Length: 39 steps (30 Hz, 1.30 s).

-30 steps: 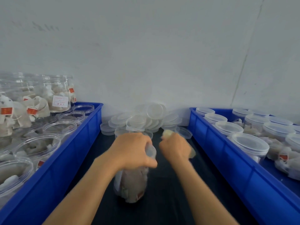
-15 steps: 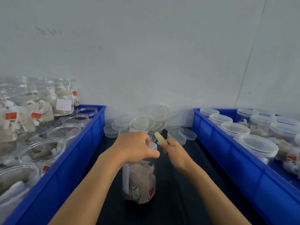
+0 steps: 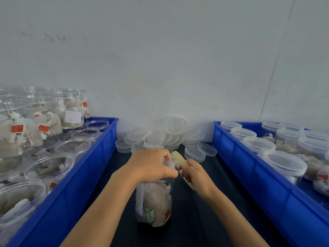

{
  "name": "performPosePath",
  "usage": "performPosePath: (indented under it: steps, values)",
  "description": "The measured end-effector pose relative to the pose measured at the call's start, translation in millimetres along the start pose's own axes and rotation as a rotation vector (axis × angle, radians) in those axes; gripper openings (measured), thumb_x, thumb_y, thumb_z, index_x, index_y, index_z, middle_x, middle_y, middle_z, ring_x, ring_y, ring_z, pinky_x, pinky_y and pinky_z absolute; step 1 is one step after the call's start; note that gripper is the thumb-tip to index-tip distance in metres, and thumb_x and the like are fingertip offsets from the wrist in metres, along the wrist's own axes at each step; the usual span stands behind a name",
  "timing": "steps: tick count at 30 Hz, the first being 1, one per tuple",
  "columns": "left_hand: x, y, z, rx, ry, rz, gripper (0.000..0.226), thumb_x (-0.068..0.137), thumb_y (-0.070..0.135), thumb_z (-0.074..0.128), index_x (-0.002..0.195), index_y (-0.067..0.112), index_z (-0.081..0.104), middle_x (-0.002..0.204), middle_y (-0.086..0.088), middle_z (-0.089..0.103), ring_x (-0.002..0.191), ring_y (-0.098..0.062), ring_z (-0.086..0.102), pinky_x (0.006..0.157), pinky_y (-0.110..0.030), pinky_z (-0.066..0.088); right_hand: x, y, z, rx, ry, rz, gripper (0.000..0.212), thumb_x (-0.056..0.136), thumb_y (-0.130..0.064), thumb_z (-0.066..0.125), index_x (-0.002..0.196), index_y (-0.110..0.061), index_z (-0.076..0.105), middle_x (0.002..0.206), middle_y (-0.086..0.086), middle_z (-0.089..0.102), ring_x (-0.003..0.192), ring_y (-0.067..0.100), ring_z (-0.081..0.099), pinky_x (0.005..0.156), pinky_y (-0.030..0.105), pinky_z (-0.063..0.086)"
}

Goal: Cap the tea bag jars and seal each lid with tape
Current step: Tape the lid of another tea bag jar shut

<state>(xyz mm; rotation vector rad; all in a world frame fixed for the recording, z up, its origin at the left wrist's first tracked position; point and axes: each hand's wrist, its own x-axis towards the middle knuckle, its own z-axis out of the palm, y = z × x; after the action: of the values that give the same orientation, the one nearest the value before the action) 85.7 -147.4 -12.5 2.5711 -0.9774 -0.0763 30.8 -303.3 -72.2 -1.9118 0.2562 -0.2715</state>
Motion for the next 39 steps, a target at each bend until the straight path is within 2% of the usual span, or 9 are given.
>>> performPosePath:
  steps: [5, 10, 16, 22, 25, 28, 31, 35, 39]
  values:
    - [0.0, -6.1, 2.6, -0.063, 0.018, 0.0, 0.031, 0.079, 0.052, 0.064, 0.103, 0.039, 0.049, 0.088, 0.024, 0.048, 0.082, 0.003, 0.048, 0.065, -0.021, 0.034, -1.6, 5.2, 3.3, -0.194, 0.086, -0.037, 0.031, 0.099, -0.038, 0.042, 0.087, -0.01, 0.047, 0.07, -0.002, 0.047, 0.063, 0.012, 0.041, 0.059, 0.029, 0.036]
    - [0.2, -13.8, 0.7, -0.132, 0.016, -0.042, 0.033, 0.076, 0.055, 0.066, 0.102, 0.043, 0.05, 0.101, 0.021, 0.053, 0.095, -0.003, 0.052, 0.071, -0.022, 0.036, -3.6, 14.4, 6.8, -0.669, 0.257, -0.172, 0.028, 0.1, -0.039, 0.037, 0.079, -0.021, 0.041, 0.067, -0.005, 0.054, 0.068, 0.018, 0.054, 0.084, 0.036, 0.041]
    - [0.7, -21.5, -0.9, -0.189, 0.035, -0.023, 0.031, 0.08, 0.063, 0.063, 0.101, 0.042, 0.055, 0.111, 0.018, 0.056, 0.103, -0.005, 0.053, 0.081, -0.026, 0.043, -4.7, 38.6, 25.0, -1.009, 0.192, -0.17, 0.036, 0.101, -0.042, 0.035, 0.128, -0.019, 0.045, 0.127, 0.001, 0.054, 0.116, 0.018, 0.05, 0.102, 0.032, 0.036]
    - [-0.3, -21.9, -0.9, -0.13, 0.079, 0.012, 0.023, 0.084, 0.054, 0.062, 0.102, 0.04, 0.057, 0.108, 0.014, 0.059, 0.099, -0.006, 0.055, 0.085, -0.029, 0.047, -10.9, 40.9, 28.6, -1.107, 0.115, -0.151, 0.04, 0.098, -0.036, 0.041, 0.132, -0.015, 0.037, 0.135, 0.006, 0.04, 0.122, 0.024, 0.039, 0.106, 0.035, 0.031]
    - [-1.3, -21.6, 0.5, -0.122, 0.116, 0.032, 0.021, 0.083, 0.054, 0.063, 0.099, 0.041, 0.059, 0.102, 0.018, 0.057, 0.092, -0.001, 0.054, 0.075, -0.024, 0.043, -15.9, 22.9, 23.5, -0.613, 0.181, -0.206, 0.025, 0.099, -0.031, 0.044, 0.123, -0.023, 0.044, 0.123, -0.003, 0.05, 0.113, 0.016, 0.049, 0.096, 0.027, 0.04]
    - [-2.5, -22.3, 0.9, -0.141, 0.119, 0.06, 0.029, 0.087, 0.059, 0.056, 0.101, 0.036, 0.064, 0.101, 0.016, 0.062, 0.092, -0.002, 0.056, 0.072, -0.021, 0.042, -25.6, -2.8, 22.2, 0.255, -0.112, -0.189, 0.032, 0.096, -0.047, 0.041, 0.122, -0.03, 0.049, 0.116, -0.007, 0.063, 0.109, 0.007, 0.059, 0.089, 0.02, 0.045]
    - [-4.9, -20.9, 2.5, -0.292, 0.149, 0.058, 0.04, 0.091, 0.061, 0.041, 0.091, 0.029, 0.065, 0.082, 0.011, 0.064, 0.077, -0.006, 0.059, 0.071, -0.024, 0.044, -30.7, -9.8, 31.4, 0.474, -0.315, -0.247, 0.048, 0.093, -0.051, 0.048, 0.137, -0.032, 0.042, 0.13, -0.006, 0.06, 0.122, 0.011, 0.056, 0.099, 0.031, 0.046]
    - [-6.5, -18.0, 2.9, -0.379, 0.213, 0.031, 0.048, 0.08, 0.072, 0.032, 0.089, 0.032, 0.057, 0.086, 0.013, 0.061, 0.081, -0.004, 0.059, 0.072, -0.022, 0.043, -28.4, -9.4, 41.3, 0.732, -0.33, -0.223, 0.044, 0.092, -0.028, 0.051, 0.135, -0.029, 0.048, 0.129, 0.004, 0.062, 0.12, 0.02, 0.059, 0.09, 0.026, 0.052]
    - [-7.6, -20.2, 2.8, -0.441, 0.243, 0.009, 0.048, 0.079, 0.069, 0.035, 0.088, 0.029, 0.059, 0.089, 0.009, 0.063, 0.083, -0.006, 0.06, 0.073, -0.022, 0.045, -23.6, -7.9, 43.8, 0.889, -0.389, -0.167, 0.042, 0.094, -0.024, 0.048, 0.136, -0.027, 0.051, 0.133, 0.007, 0.06, 0.122, 0.023, 0.057, 0.097, 0.033, 0.051]
